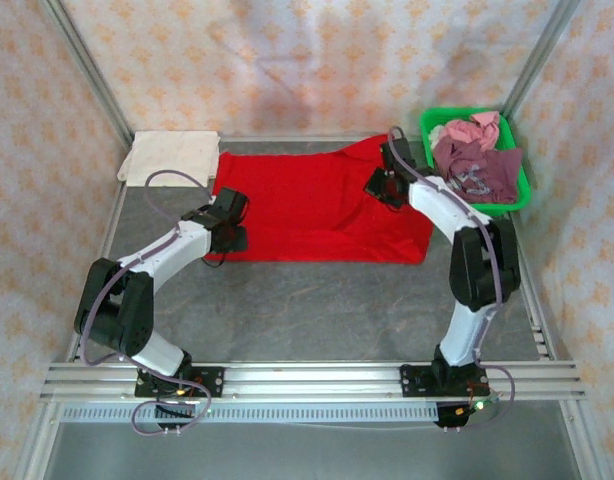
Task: Fold and stack the t-shirts
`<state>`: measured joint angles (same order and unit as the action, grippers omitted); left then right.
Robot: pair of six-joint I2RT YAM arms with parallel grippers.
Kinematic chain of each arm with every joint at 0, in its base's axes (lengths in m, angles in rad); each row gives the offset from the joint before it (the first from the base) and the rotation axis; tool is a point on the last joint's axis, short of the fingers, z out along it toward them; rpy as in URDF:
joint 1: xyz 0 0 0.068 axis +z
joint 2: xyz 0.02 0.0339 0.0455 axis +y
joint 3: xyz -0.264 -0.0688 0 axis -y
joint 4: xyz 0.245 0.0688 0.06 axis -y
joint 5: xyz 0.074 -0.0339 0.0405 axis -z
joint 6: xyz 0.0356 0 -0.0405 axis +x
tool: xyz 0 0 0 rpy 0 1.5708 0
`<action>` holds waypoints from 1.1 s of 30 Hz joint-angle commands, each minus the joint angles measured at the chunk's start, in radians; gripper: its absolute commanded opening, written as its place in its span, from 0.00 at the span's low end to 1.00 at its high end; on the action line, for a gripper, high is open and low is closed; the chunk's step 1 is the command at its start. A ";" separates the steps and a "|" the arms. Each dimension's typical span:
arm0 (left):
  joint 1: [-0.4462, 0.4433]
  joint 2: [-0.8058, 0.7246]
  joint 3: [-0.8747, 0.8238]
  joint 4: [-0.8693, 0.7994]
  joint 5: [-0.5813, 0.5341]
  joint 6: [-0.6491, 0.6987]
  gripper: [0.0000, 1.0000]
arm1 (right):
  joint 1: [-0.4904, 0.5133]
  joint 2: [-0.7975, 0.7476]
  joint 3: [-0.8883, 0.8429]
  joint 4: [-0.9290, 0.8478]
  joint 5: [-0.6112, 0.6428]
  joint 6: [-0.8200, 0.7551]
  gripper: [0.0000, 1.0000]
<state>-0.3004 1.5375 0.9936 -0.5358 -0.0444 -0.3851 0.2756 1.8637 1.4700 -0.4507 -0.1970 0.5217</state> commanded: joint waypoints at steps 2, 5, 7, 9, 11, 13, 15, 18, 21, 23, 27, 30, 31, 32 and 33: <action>0.003 -0.009 0.005 0.025 -0.058 -0.006 0.48 | 0.021 0.117 0.135 0.044 0.004 -0.014 0.00; 0.003 0.018 0.016 0.028 -0.067 -0.004 0.48 | 0.037 0.207 0.243 0.024 -0.015 -0.007 0.24; 0.003 0.035 0.026 0.034 -0.063 -0.003 0.48 | 0.036 0.240 0.293 0.021 -0.035 -0.004 0.32; 0.003 0.047 0.039 0.036 -0.059 -0.003 0.48 | 0.037 0.241 0.321 0.012 -0.049 -0.006 0.32; 0.003 0.054 0.054 0.031 -0.058 -0.005 0.48 | 0.037 0.207 0.307 -0.001 -0.040 -0.014 0.37; 0.003 0.055 0.064 0.031 -0.055 0.000 0.49 | 0.034 0.139 0.244 -0.002 -0.004 -0.024 0.38; 0.004 0.054 0.066 0.032 -0.064 0.003 0.49 | 0.018 0.061 0.144 0.035 0.002 -0.020 0.38; 0.017 0.060 0.053 0.070 -0.037 0.002 0.50 | -0.014 -0.046 -0.011 0.085 -0.019 -0.012 0.31; 0.047 0.094 0.063 0.095 0.019 -0.006 0.50 | -0.012 -0.124 -0.131 0.084 -0.013 -0.044 0.18; 0.060 0.129 0.089 0.098 0.039 0.001 0.50 | -0.012 -0.158 -0.199 0.070 0.006 -0.047 0.13; 0.096 0.209 0.120 0.120 0.099 0.004 0.50 | -0.021 -0.137 -0.264 0.063 0.023 -0.044 0.03; 0.131 0.260 0.123 0.137 0.157 -0.019 0.50 | -0.025 -0.087 -0.269 0.083 0.026 -0.028 0.00; 0.137 0.272 0.122 0.137 0.169 -0.021 0.50 | -0.029 -0.066 -0.266 0.085 0.024 -0.024 0.00; 0.138 0.278 0.116 0.138 0.171 -0.022 0.50 | -0.033 -0.047 -0.266 0.090 0.025 -0.021 0.00; 0.138 0.281 0.108 0.140 0.168 -0.026 0.50 | -0.037 -0.030 -0.264 0.090 0.020 -0.017 0.00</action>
<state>-0.1703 1.8061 1.0973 -0.4141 0.0860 -0.3943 0.2508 1.7954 1.2098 -0.3729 -0.2028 0.4908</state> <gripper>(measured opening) 0.497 0.045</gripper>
